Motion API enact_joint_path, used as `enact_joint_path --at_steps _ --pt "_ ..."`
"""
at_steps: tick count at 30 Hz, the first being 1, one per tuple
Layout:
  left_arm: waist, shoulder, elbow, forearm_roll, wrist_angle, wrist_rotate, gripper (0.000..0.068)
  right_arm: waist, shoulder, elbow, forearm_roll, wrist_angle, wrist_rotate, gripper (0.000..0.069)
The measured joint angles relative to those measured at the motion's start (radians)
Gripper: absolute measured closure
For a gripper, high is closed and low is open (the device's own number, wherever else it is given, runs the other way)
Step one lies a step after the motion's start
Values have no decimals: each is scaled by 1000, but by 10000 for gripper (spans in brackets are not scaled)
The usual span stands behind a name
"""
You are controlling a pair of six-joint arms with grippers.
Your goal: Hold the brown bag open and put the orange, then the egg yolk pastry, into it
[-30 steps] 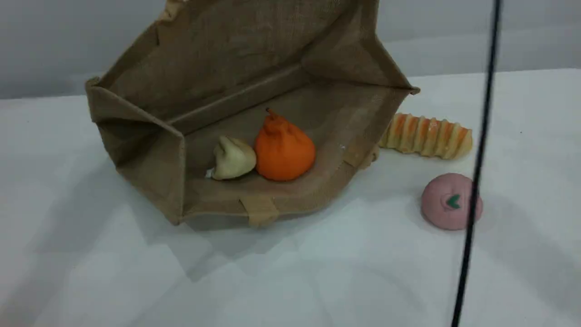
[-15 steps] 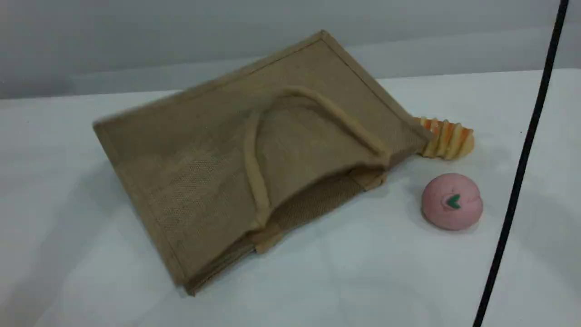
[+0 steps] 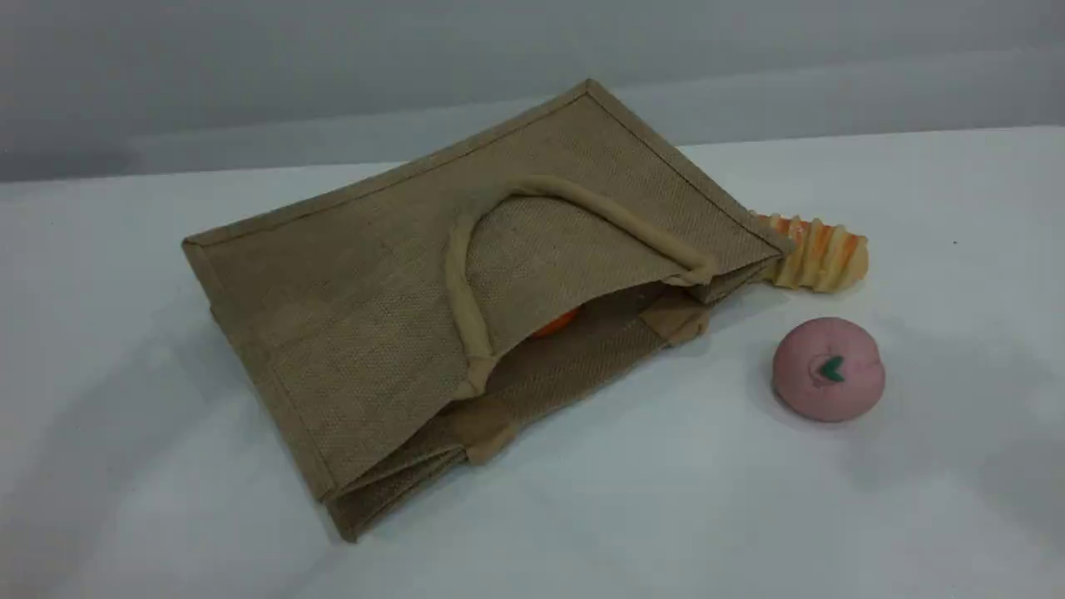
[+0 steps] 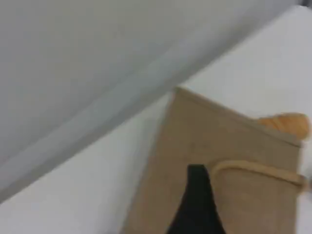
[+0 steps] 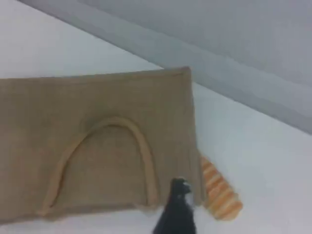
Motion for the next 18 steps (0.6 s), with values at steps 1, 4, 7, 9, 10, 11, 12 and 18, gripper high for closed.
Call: enact_joint_path --at_steps 1,4,7,9,10,11,12,18 --pt "0 -28 0 39 1 -28 179 0 -33 0 1 16 0 125" --pt "1 -106 1 114 1 -81 179 2 -128 0 17 55 0 126" --pt "1 -179 8 133 0 -129 179 2 -227 0 28 98 9 127" --pt "1 -232 36 135 -2 -149 179 2 -295 0 32 145 21 127" --pt "1 -256 59 149 -2 -149 179 2 -323 0 33 170 28 127" --pt "1 -286 88 169 -1 -149 179 5 -351 0 32 183 35 127" --pt "1 -319 115 186 -1 -149 179 6 -389 0 31 186 49 127" --pt "1 -531 349 237 -2 -149 179 6 -570 20 32 183 78 127"
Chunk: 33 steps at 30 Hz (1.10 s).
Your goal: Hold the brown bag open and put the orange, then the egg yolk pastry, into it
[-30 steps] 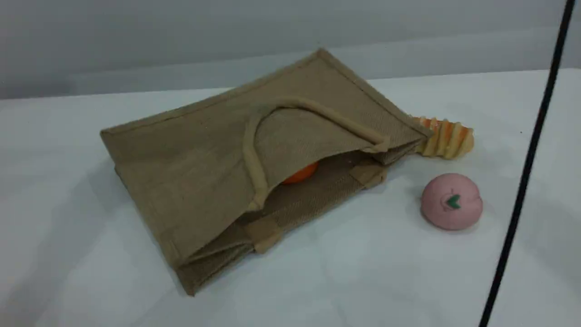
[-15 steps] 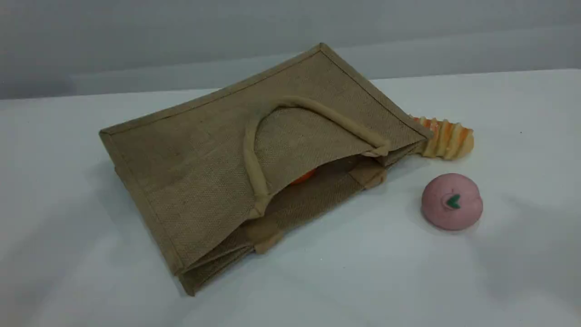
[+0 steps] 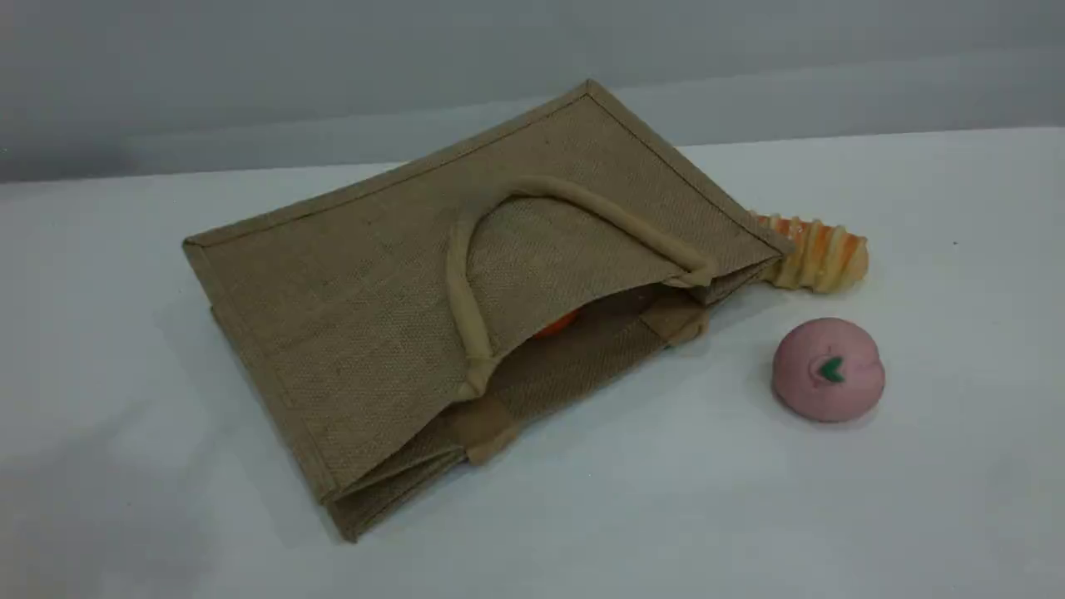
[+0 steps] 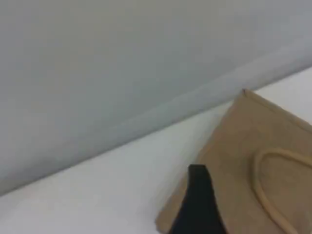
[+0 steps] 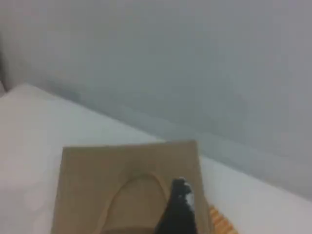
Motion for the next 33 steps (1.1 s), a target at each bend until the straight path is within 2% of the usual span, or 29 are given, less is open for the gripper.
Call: enact_joint_path --at_steps 5,10,23,26,33 --pt "0 -196 191 -46 0 -2 179 0 -169 73 20 -2 7 128" --pt "0 -403 392 -116 0 -2 179 0 -325 215 19 -2 22 128" --pt "0 -958 910 -111 0 -2 179 0 -603 667 4 -5 11 128" --pt "0 -1034 1015 -112 0 -4 179 0 -648 762 -39 -8 0 128" --pt "0 -1061 1196 -112 -4 -21 179 0 -697 972 -92 -121 -10 128"
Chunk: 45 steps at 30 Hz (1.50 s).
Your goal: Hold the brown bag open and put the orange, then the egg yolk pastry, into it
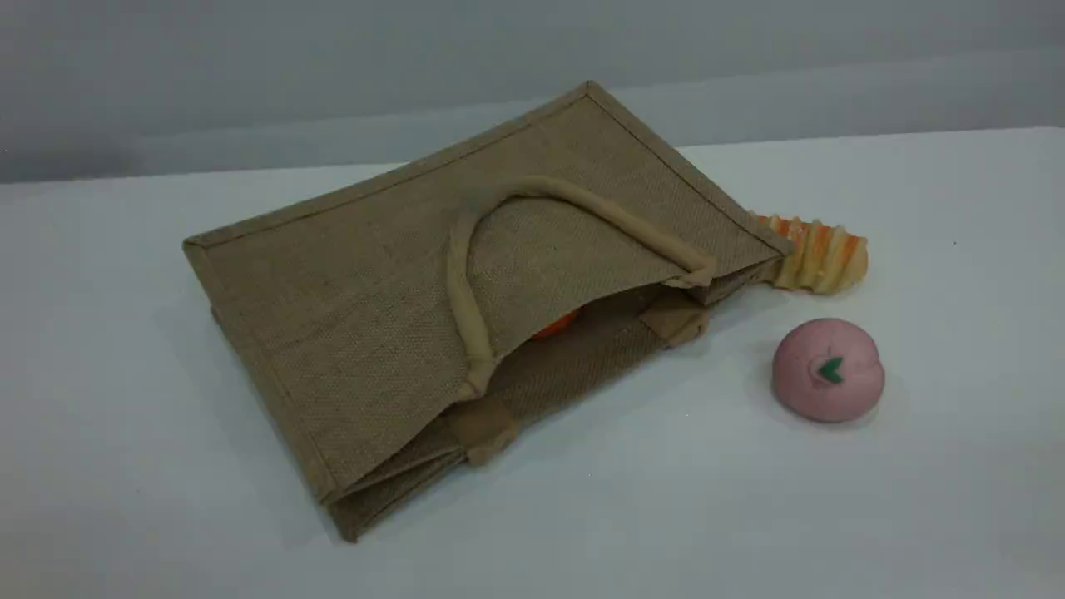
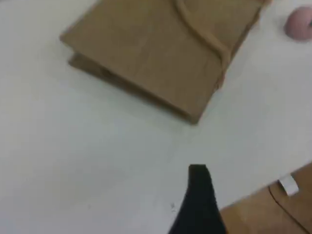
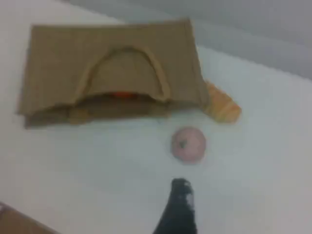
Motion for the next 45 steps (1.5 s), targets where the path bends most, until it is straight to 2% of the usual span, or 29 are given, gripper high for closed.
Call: enact_joint_path --at_steps 5,14,23,27,45 --pt "0 0 60 3 -1 -20 179 0 1 105 2 -14 2 128" --pt "0 1 115 9 -64 -26 179 0 -4 109 4 -29 3 128" --pt "0 1 131 160 -109 -168 179 0 -102 113 4 -33 3 129" --pt "0 1 147 164 -139 -182 179 0 -102 113 4 -33 3 128" --pt "0 0 147 164 -138 -182 179 0 -100 114 7 -34 2 128"
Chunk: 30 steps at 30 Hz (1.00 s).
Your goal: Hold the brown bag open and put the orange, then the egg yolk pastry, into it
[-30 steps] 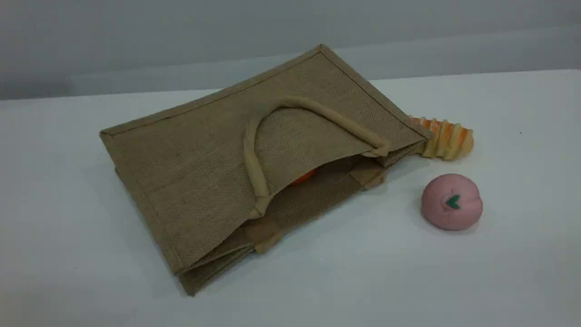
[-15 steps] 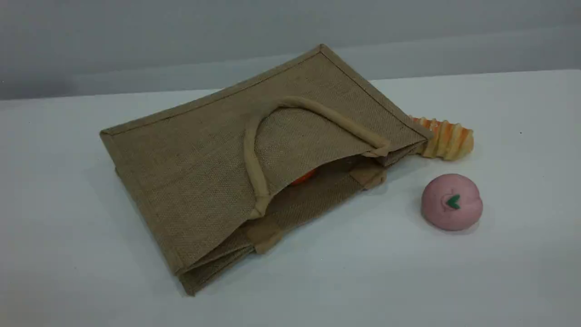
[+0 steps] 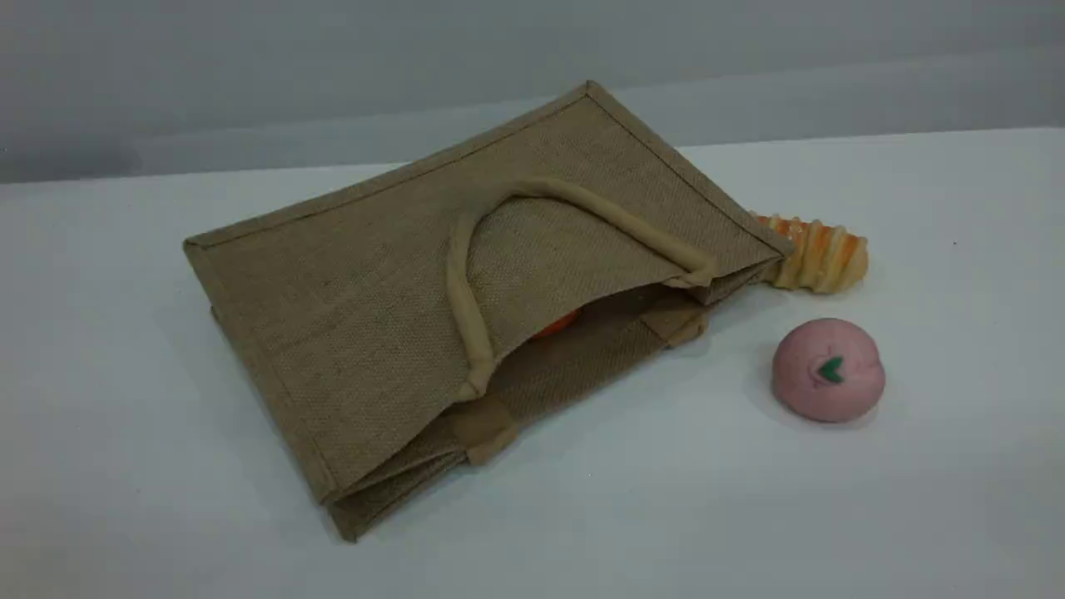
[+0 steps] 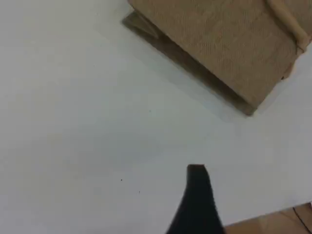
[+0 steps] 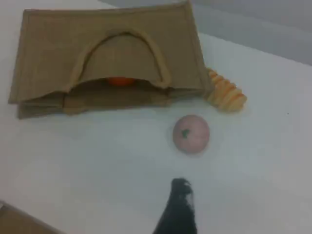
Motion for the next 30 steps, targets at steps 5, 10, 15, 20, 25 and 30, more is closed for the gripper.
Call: enact_joint_path --at_steps 5,10,15,20,25,30 --pt "9 -16 0 -1 1 4 179 0 0 0 0 0 0 128" --pt "112 -72 0 -4 2 7 179 -18 0 0 2 0 0 128" --pt "159 -146 0 -4 2 7 179 -130 0 0 6 0 1 128" --pt "158 -202 0 -6 2 7 179 -197 0 0 5 0 1 128" --pt "158 -216 0 -6 2 7 179 -231 0 0 5 0 0 128" --pt "158 -214 0 -6 2 7 179 -231 0 0 5 0 0 128"
